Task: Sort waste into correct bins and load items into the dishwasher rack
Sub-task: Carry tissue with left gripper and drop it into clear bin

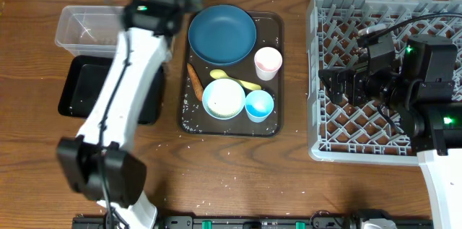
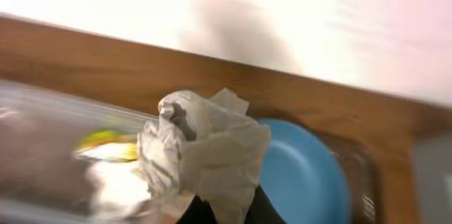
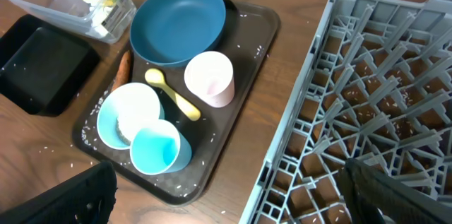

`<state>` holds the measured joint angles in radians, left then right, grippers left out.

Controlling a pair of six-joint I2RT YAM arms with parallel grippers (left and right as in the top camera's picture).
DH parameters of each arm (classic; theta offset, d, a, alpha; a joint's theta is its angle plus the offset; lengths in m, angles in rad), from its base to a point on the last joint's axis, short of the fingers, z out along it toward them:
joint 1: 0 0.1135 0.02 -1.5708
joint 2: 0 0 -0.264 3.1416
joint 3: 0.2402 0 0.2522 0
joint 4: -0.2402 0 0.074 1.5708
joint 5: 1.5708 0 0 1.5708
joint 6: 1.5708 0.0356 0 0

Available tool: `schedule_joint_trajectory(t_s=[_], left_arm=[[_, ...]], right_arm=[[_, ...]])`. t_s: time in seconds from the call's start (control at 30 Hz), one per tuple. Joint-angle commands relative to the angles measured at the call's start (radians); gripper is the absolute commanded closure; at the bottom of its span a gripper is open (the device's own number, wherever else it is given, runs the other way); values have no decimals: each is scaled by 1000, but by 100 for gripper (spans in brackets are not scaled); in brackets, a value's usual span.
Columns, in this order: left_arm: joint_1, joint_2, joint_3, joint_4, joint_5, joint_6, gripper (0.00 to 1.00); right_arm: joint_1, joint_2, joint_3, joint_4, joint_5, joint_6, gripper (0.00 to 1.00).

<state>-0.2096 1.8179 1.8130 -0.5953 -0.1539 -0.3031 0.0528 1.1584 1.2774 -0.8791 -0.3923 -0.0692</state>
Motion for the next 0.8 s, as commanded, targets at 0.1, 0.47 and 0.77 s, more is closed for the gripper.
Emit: schedule_joint_trajectory(t_s=[0.1, 0.47, 0.77], left_arm=[[144, 108, -23, -25, -124, -222, 94], [213, 235, -23, -13, -67, -252, 37], [213, 148, -21, -26, 69, -148, 19]], right_arm=[[7, 0, 16, -4, -9, 13, 1], [6, 0, 16, -23, -8, 31, 1], [6, 0, 16, -21, -9, 31, 1]])
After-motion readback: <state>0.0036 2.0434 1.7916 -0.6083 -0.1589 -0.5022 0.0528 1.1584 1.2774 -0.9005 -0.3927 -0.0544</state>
